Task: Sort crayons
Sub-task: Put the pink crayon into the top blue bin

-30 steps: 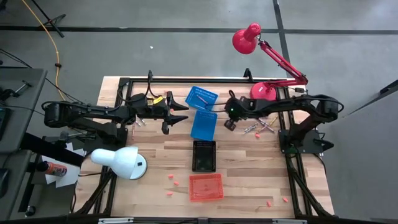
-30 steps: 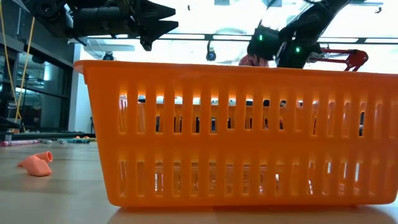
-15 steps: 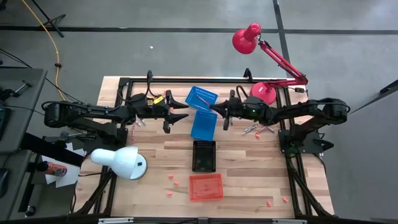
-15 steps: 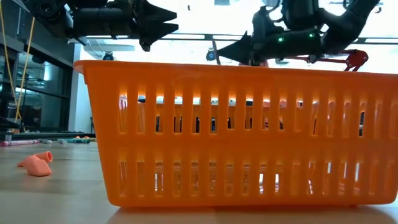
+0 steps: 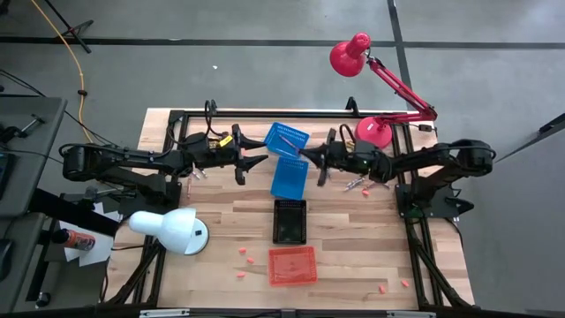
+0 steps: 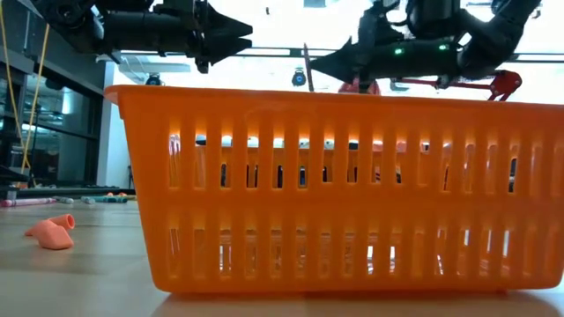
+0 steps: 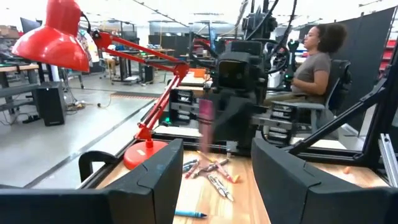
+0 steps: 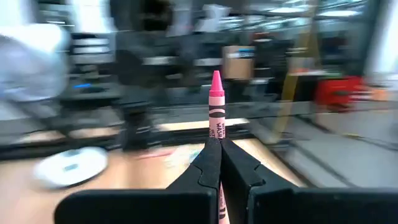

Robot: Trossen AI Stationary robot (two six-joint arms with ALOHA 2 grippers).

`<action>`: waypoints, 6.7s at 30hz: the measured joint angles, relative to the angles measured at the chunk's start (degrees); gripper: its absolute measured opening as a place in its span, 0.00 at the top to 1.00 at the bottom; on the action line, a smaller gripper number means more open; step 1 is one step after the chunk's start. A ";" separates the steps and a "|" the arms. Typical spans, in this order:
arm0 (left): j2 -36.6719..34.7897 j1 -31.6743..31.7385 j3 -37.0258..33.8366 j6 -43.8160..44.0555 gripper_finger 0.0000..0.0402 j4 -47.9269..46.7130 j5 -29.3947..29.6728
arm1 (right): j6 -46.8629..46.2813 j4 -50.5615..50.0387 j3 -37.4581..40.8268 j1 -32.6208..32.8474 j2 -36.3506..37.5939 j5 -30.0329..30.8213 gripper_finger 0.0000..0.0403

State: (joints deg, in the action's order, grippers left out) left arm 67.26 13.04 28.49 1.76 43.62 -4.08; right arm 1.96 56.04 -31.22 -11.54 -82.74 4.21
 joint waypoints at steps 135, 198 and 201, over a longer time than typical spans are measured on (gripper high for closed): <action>0.02 0.33 -0.07 -0.47 0.56 -3.90 3.32 | 1.49 -120.66 -17.45 -1.80 -8.85 9.33 0.58; 0.02 0.31 -0.02 -0.46 0.56 -4.03 3.23 | 6.88 -122.34 -24.78 0.05 -5.88 9.03 1.00; 0.00 0.31 0.00 -0.45 0.56 -4.42 3.23 | 6.93 -118.89 -25.73 1.63 -3.17 7.93 1.00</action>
State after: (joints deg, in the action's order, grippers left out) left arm 67.26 13.34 28.49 1.31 39.20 -0.84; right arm 8.89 -62.84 -56.95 -9.90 -85.90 12.14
